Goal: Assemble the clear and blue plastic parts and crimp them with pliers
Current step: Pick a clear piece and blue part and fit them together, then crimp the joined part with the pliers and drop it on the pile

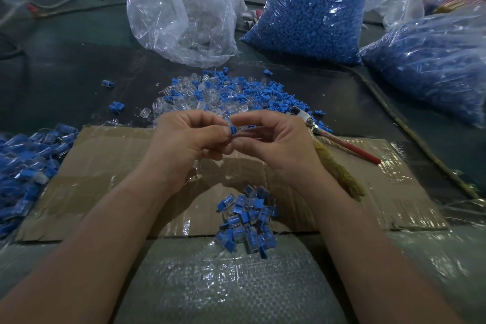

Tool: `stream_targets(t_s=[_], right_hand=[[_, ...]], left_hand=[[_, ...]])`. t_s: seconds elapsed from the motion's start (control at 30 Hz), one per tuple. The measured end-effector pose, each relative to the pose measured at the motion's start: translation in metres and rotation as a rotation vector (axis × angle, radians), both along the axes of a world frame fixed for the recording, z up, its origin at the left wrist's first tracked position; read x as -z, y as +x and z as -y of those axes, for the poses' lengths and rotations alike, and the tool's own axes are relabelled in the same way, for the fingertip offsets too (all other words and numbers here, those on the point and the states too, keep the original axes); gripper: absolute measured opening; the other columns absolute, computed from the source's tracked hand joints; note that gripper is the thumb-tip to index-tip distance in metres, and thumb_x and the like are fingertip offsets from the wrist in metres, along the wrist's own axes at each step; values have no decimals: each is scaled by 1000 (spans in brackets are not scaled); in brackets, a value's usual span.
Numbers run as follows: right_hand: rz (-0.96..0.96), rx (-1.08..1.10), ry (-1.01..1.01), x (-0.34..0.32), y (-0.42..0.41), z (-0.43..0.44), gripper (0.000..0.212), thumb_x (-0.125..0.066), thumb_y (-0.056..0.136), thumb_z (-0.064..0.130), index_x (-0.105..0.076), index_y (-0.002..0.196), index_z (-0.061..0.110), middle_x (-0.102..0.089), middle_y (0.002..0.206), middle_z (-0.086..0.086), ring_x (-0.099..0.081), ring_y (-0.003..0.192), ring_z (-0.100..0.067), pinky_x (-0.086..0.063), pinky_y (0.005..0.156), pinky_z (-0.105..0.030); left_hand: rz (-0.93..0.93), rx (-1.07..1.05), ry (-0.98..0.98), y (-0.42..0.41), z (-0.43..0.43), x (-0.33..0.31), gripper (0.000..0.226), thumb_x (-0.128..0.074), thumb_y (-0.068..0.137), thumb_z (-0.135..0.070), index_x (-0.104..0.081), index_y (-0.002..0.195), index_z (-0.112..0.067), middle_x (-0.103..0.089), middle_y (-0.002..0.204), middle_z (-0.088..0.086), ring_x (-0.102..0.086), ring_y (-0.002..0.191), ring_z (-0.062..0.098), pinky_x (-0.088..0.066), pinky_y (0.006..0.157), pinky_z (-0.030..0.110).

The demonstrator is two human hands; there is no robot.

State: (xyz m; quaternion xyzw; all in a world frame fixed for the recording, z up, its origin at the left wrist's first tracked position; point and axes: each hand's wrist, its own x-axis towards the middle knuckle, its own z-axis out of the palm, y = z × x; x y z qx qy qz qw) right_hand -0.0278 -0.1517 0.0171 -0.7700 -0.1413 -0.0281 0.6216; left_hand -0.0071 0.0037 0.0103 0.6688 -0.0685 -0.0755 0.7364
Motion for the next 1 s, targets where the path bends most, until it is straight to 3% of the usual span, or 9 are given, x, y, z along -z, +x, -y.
stream_targets(t_s=[0.2, 0.47, 0.9, 1.0], right_hand=[[167, 39, -81, 4, 0, -2, 24, -70, 73, 3, -68, 90, 19, -67, 84, 8, -67, 80, -6, -53, 74, -17], [302, 78, -169, 5, 1, 1, 30, -72, 71, 3, -66, 98, 14, -65, 83, 8, -65, 80, -5, -53, 74, -18], [393, 76, -339, 5, 3, 4, 23, -71, 75, 5, -69, 98, 5, -65, 88, 3, -64, 82, -8, -52, 75, -15], [333, 88, -387, 4, 2, 4, 30, -72, 75, 12, -67, 105, 8, -62, 87, 8, -63, 81, -6, -51, 77, -14]], left_hand=[[-33, 41, -7, 2, -1, 1, 15, -67, 56, -15, -64, 70, -8, -68, 60, 6, -64, 50, 13, -49, 46, 17], [-58, 98, -50, 2, -2, 0, 4, -69, 54, -12, -71, 56, -15, -69, 61, 8, -65, 50, 14, -49, 45, 17], [-36, 97, -25, 1, -2, 0, 4, -68, 53, -11, -69, 54, -16, -67, 58, 7, -65, 50, 15, -49, 45, 17], [-33, 89, -30, 2, -1, 0, 3, -69, 53, -14, -70, 55, -15, -67, 59, 7, -64, 51, 14, -50, 47, 17]])
